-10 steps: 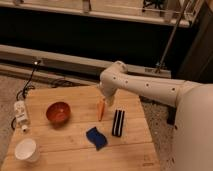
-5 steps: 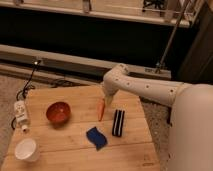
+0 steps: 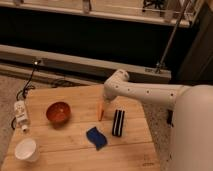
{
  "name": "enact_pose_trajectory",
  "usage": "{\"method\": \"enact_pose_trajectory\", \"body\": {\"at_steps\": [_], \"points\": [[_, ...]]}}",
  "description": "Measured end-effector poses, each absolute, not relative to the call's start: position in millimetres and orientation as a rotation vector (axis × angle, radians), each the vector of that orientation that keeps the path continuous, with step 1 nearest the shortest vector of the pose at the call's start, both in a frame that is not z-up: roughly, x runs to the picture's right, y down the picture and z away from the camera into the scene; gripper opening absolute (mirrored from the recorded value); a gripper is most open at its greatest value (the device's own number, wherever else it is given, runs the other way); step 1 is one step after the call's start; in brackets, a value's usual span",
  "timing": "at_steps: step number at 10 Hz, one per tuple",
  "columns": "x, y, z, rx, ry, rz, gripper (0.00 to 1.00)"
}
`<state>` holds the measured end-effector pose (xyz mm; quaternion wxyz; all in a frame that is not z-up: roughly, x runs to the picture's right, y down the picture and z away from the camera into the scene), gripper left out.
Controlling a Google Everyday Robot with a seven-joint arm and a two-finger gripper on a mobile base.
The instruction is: Place the pepper in the ceramic cup
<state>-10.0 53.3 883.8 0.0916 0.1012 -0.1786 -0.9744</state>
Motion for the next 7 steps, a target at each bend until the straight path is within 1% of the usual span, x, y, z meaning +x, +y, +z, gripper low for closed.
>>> {"method": "enact_pose_trajectory", "body": {"at_steps": [4, 7], "points": [[-13, 54, 883, 0.307, -0.532, -2.892, 0.80], [-23, 51, 880, 0.363, -0.548, -2.747, 0.80]]}}
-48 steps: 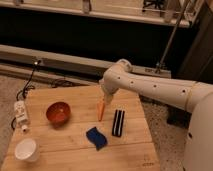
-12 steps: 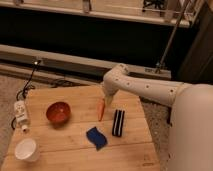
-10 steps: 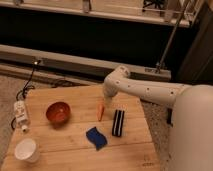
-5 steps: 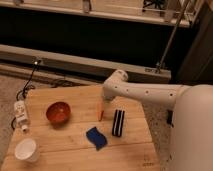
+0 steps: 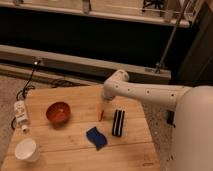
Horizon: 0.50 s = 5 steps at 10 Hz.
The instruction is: Place the pepper in the ceramic cup
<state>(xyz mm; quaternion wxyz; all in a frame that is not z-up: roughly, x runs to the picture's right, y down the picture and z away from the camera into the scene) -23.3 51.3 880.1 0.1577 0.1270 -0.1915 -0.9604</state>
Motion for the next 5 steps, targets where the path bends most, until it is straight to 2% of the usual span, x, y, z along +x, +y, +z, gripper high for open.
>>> {"method": "enact_pose_trajectory", "body": {"at_steps": [3, 5], "points": [[-36.0, 50.7, 880.1, 0.378, -0.593, -2.426, 0.80], [-34.9, 51.0, 883.3, 0.309, -0.612, -2.210, 0.80]]}}
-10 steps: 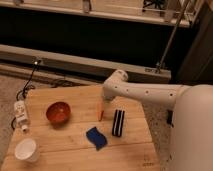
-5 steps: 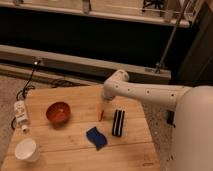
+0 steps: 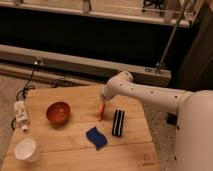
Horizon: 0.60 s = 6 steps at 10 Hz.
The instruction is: Place the pepper in the ceramic cup
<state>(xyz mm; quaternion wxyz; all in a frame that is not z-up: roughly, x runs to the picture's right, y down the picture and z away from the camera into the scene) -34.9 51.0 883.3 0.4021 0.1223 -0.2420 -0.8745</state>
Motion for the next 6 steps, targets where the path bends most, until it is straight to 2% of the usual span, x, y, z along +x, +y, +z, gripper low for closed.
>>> {"method": "enact_pose_trajectory", "body": {"at_steps": [6], "points": [[-21, 64, 889, 0.066, -0.624, -1.692, 0.80]]}}
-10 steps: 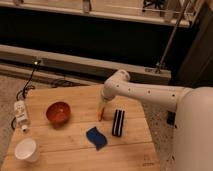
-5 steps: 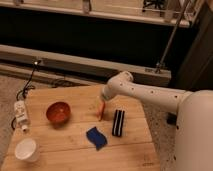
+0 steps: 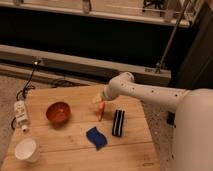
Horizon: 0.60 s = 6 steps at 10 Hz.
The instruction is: Place the pepper in the ceramic cup
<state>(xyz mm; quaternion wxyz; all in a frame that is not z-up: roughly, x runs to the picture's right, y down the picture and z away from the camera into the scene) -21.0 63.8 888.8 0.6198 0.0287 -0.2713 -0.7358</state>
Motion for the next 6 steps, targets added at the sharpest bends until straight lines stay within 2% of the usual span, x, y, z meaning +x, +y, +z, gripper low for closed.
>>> {"method": "enact_pose_trajectory", "body": {"at_steps": [6], "points": [[-37, 82, 882, -0.137, -0.663, -1.716, 0.80]]}}
